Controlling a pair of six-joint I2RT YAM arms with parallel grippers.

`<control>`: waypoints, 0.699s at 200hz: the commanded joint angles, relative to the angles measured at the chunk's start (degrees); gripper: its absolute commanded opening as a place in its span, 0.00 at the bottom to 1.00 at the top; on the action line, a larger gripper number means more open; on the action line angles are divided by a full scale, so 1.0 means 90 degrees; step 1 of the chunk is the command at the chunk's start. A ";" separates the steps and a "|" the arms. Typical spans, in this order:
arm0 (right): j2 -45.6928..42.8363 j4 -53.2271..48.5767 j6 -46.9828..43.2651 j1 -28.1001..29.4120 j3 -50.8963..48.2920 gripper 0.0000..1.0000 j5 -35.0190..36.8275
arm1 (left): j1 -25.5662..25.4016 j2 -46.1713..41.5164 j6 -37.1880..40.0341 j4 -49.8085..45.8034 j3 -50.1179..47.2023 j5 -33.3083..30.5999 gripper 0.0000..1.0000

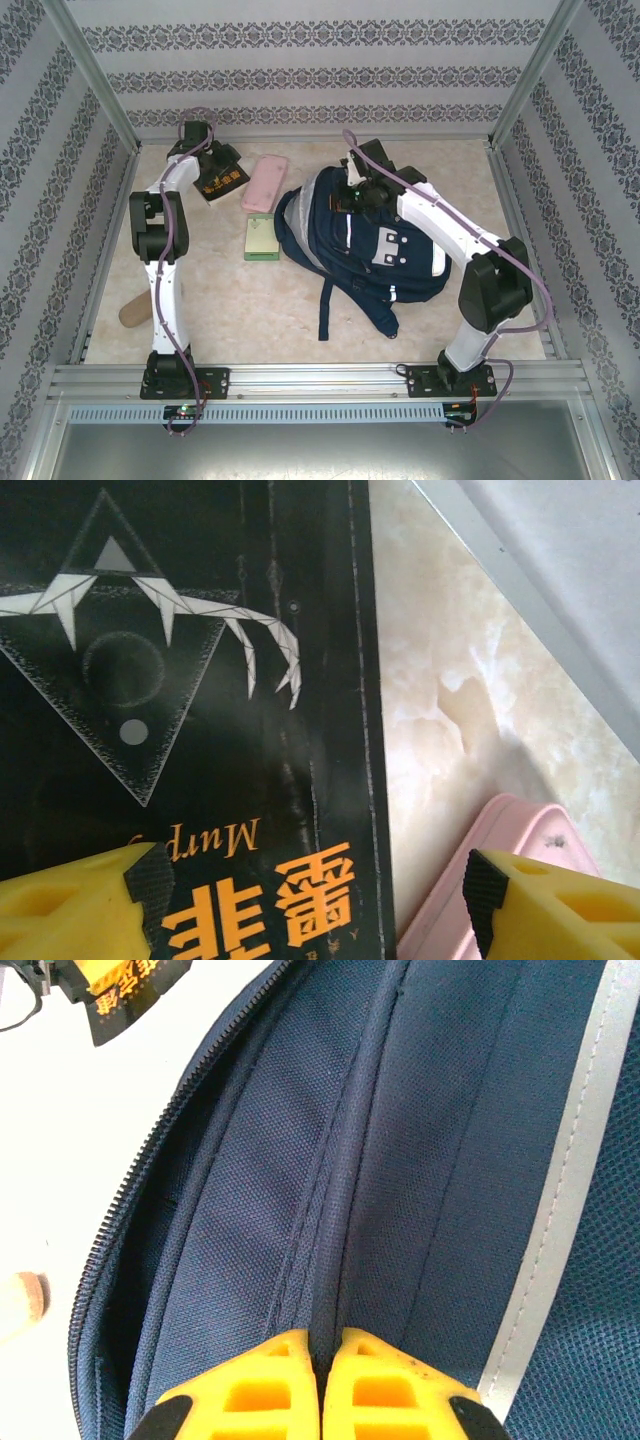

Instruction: Pack the student bag

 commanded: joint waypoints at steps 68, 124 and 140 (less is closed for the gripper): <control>0.0702 -0.0442 -0.0936 -0.0511 0.0529 0.02 0.0456 | 0.0078 -0.2569 -0.0221 -0.0287 -0.4830 -0.0454 0.79; 0.1215 -0.0593 -0.1149 -0.0712 0.0866 0.14 0.0604 | -0.0292 -0.4785 -0.0570 -0.0181 -0.7479 -0.0367 0.79; 0.1297 -0.0573 -0.1144 -0.0689 0.0927 0.20 0.0557 | -0.0484 -0.5442 -0.0832 -0.0187 -0.8159 -0.0413 0.79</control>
